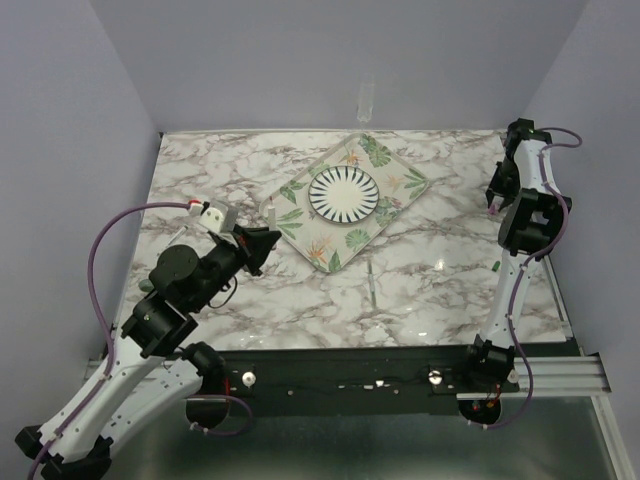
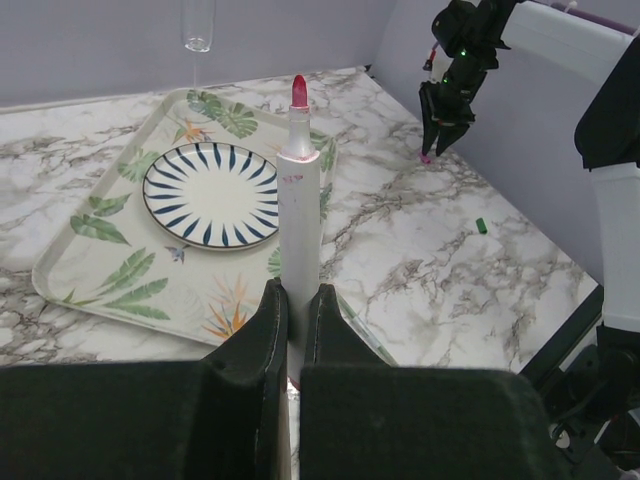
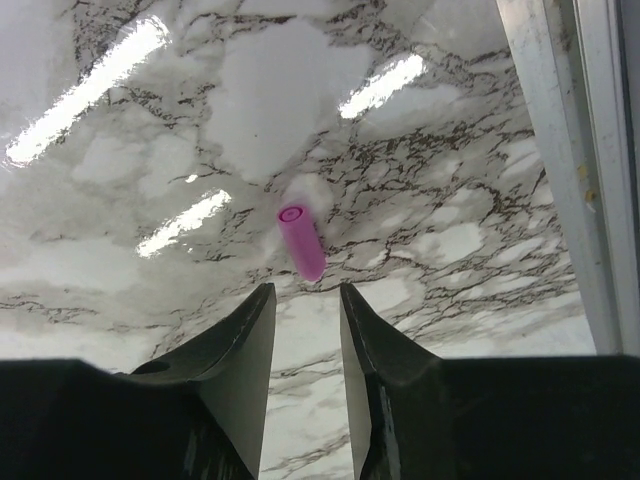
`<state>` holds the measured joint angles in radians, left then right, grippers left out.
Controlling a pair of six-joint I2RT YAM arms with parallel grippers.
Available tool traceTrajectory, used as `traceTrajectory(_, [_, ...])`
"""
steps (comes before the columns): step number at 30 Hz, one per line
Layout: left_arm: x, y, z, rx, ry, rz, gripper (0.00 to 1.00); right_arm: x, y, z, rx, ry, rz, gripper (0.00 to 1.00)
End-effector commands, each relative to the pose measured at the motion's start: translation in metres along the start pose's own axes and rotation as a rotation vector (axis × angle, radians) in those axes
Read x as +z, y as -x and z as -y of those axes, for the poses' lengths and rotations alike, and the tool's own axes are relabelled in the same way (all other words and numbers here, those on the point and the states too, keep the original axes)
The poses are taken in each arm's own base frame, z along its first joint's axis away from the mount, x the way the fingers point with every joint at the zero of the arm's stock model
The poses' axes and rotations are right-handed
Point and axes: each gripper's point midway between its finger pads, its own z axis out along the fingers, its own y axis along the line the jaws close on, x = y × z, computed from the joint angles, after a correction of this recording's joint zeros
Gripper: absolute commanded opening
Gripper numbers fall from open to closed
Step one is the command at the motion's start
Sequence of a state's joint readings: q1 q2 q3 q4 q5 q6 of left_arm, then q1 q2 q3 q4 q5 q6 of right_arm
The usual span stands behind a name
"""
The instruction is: Insert the pens into the pen caps
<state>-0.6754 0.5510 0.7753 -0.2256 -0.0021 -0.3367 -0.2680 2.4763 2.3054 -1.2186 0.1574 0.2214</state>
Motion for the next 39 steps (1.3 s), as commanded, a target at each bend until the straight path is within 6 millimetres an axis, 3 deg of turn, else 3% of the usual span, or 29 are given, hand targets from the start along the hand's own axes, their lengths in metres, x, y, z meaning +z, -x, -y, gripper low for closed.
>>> traceTrajectory(1, [-0.002, 0.006, -0.002, 0.026, 0.019, 0.028, 0.00, 0.003, -0.012, 0.005, 0.132, -0.045, -0.059, 0.41])
traceTrajectory(5, [-0.005, 0.009, -0.002, 0.027, 0.020, 0.041, 0.00, 0.002, -0.009, -0.007, 0.216, 0.014, -0.028, 0.41])
traceTrajectory(11, [-0.009, 0.013, -0.001, 0.031, 0.017, 0.054, 0.00, 0.003, -0.004, -0.005, 0.290, -0.002, 0.015, 0.36])
traceTrajectory(13, [-0.011, 0.014, 0.000, 0.032, 0.013, 0.059, 0.00, 0.002, 0.006, -0.008, 0.281, 0.013, 0.030, 0.36])
traceTrajectory(22, [-0.013, 0.016, -0.001, 0.036, 0.020, 0.071, 0.00, 0.007, 0.012, 0.011, 0.250, -0.027, 0.044, 0.35])
traceTrajectory(39, [-0.008, 0.012, -0.006, 0.044, 0.045, 0.055, 0.00, 0.010, 0.019, 0.009, 0.225, -0.005, 0.078, 0.32])
